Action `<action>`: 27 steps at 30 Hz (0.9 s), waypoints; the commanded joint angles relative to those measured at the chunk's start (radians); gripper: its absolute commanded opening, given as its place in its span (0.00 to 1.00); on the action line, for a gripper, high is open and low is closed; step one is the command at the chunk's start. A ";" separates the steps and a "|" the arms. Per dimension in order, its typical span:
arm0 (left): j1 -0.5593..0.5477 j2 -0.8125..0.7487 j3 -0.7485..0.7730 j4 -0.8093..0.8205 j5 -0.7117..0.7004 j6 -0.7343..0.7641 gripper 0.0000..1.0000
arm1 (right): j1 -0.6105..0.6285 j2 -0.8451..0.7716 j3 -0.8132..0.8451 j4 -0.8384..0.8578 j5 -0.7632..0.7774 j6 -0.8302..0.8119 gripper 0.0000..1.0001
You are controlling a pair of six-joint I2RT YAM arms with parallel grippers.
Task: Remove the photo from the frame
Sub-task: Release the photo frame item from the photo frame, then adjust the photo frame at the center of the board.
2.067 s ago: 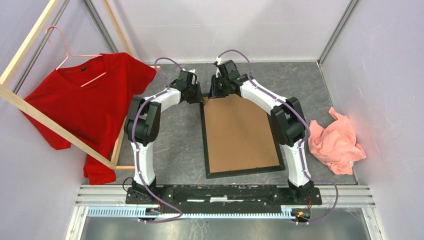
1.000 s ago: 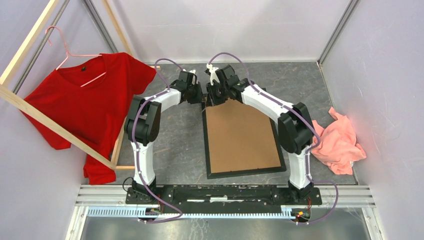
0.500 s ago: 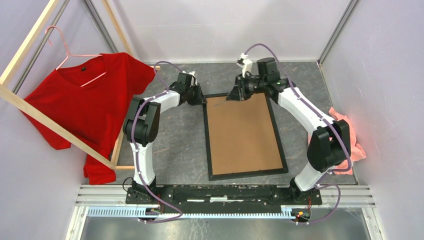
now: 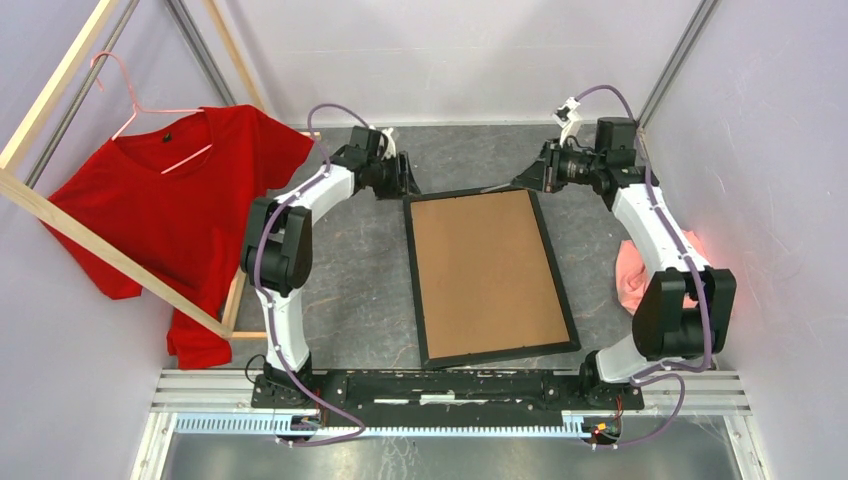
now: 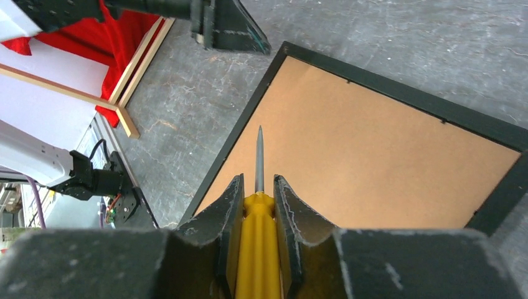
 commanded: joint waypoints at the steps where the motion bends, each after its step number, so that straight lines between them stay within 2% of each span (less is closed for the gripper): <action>1: 0.004 -0.018 0.158 -0.056 0.092 0.196 0.64 | -0.036 -0.049 -0.022 0.042 -0.063 -0.024 0.00; 6: -0.016 0.100 0.385 -0.190 0.237 0.417 0.68 | -0.102 -0.078 -0.032 0.051 -0.097 -0.028 0.00; 10: -0.084 0.178 0.520 -0.272 0.129 0.661 0.70 | -0.156 -0.105 -0.047 0.060 -0.118 -0.028 0.00; 14: -0.142 0.262 0.617 -0.325 0.088 0.804 0.74 | -0.216 -0.129 -0.052 0.066 -0.142 -0.022 0.00; 18: -0.184 0.340 0.692 -0.338 0.059 0.852 0.75 | -0.269 -0.158 -0.069 0.089 -0.169 0.001 0.00; 27: -0.207 0.428 0.719 -0.261 0.046 0.793 0.76 | -0.321 -0.199 -0.114 0.162 -0.196 0.063 0.00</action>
